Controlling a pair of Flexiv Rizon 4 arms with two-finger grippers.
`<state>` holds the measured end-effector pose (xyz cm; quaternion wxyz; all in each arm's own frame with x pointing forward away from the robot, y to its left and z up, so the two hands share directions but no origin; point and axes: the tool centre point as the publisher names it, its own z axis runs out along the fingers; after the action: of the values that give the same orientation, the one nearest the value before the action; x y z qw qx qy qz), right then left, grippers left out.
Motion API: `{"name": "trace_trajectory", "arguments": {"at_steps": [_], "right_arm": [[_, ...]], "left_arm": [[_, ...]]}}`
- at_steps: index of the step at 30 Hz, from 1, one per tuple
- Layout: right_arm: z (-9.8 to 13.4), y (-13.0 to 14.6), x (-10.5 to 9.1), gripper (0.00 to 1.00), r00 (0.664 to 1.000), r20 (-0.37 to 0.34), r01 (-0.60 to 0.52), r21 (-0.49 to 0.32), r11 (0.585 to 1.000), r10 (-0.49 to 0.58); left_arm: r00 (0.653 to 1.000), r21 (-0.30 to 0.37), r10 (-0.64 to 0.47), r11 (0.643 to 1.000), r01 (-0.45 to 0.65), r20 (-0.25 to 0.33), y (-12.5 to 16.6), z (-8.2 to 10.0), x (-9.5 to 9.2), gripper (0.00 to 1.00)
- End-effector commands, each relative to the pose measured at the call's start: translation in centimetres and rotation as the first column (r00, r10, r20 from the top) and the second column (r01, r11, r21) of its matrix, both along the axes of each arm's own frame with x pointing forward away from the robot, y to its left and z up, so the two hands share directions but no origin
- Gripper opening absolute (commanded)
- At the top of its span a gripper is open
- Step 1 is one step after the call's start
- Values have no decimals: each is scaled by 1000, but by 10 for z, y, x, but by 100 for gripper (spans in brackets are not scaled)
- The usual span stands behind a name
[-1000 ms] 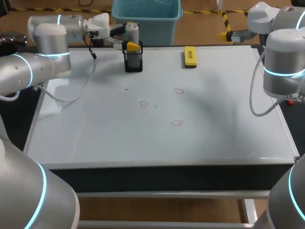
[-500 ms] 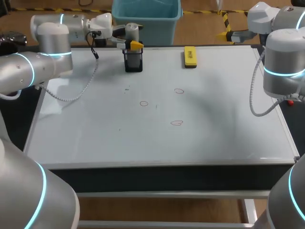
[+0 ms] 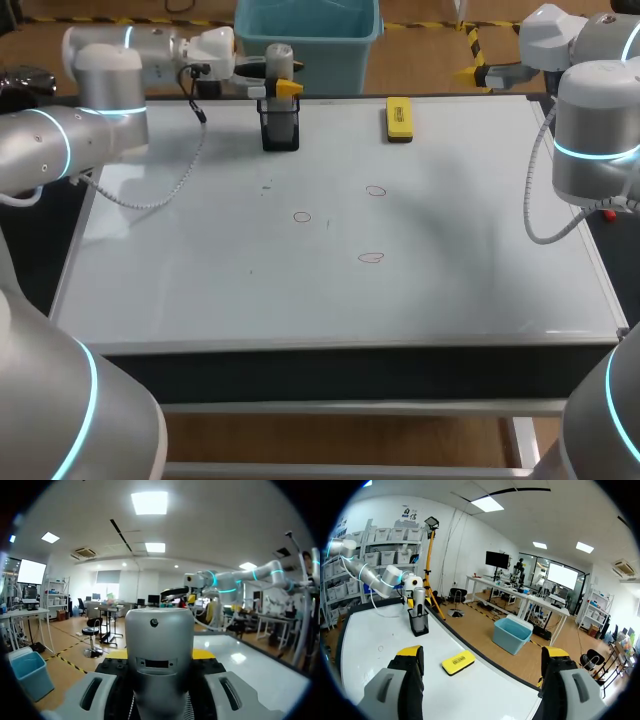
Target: Pick up the inspection probe, press it on each red-marked spot on the whiteboard one by one, put down the probe, pick up the eraser, and wipe off all the red marks.
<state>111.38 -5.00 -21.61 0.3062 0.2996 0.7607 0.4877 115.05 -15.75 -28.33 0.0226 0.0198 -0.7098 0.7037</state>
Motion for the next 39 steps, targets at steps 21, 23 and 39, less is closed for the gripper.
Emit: {"name": "trace_trajectory", "arguments": {"at_steps": [21,23,39], "right_arm": [[0,0,0,100,1000,0,0,0,1000,0],[0,0,0,100,1000,0,0,0,1000,0],[0,0,0,100,1000,0,0,0,1000,0]], "left_arm": [[999,-15,22,1000,-21,39,8,64,-12,0],[999,-30,24,999,-22,47,10,73,-13,0],[995,-22,91,996,-90,50,29,122,-32,0]]}}
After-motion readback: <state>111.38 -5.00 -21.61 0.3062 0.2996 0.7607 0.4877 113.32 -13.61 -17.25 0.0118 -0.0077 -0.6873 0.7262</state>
